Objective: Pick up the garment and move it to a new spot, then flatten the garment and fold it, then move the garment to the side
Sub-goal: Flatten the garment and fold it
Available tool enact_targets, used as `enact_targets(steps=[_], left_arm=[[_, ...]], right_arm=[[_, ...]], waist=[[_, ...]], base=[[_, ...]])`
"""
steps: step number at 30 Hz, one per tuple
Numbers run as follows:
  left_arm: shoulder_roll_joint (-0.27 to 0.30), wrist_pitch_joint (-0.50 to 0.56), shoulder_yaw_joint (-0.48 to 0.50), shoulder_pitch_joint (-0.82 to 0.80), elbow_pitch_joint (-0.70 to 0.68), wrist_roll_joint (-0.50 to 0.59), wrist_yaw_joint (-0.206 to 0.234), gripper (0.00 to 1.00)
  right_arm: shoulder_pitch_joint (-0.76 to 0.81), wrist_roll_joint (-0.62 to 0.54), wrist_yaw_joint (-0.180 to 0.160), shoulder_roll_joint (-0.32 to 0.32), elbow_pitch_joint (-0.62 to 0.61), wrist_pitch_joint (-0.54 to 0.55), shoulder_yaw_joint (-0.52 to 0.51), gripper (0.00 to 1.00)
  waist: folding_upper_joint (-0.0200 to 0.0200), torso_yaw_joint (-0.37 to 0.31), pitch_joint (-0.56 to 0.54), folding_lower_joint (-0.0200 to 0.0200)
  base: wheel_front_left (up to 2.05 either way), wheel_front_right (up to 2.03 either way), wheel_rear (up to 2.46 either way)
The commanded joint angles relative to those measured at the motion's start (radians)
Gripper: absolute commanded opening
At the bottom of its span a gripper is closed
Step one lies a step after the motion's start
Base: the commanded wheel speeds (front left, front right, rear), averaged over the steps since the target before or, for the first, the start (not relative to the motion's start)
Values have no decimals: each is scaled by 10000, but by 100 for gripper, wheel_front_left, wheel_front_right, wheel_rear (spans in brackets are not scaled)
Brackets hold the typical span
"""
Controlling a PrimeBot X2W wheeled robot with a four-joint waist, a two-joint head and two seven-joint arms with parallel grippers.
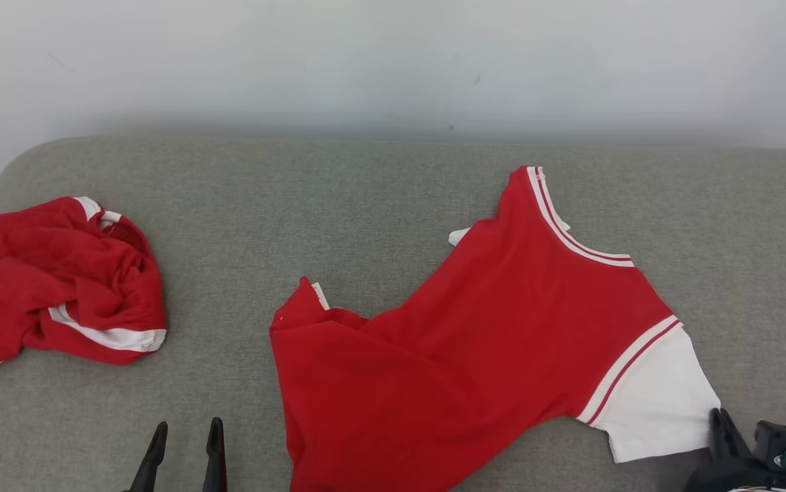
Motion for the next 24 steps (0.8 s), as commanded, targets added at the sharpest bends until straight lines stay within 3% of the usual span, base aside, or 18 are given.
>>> enact_targets(steps=[1, 16, 17, 18, 24], left_arm=[[-52, -41, 63, 99, 3, -84, -14, 100], [-140, -41, 0, -158, 263, -285, -13, 100], [-139, -41, -2, -168, 278, -271, -13, 100], [-139, -41, 7, -183, 289, -280, -13, 100], [-145, -41, -82, -200, 356, -305, -4, 100]], right_arm=[[93, 47, 8, -105, -24, 29, -84, 0], [1815, 628, 9, -107, -1569, 19, -889, 0], [1832, 641, 9, -90, -1774, 19, -840, 40], [1859, 688, 9, -62, -1891, 19, -803, 100], [1914, 986, 9, 117, -3073, 19, -520, 100]], waist=[[0, -85, -3, 0], [0, -695, 189, 0], [0, -728, 214, 0], [0, -762, 230, 0], [0, -781, 182, 0]], base=[[0, 0, 0], [0, 0, 0], [0, 0, 0], [0, 0, 0], [0, 0, 0]])
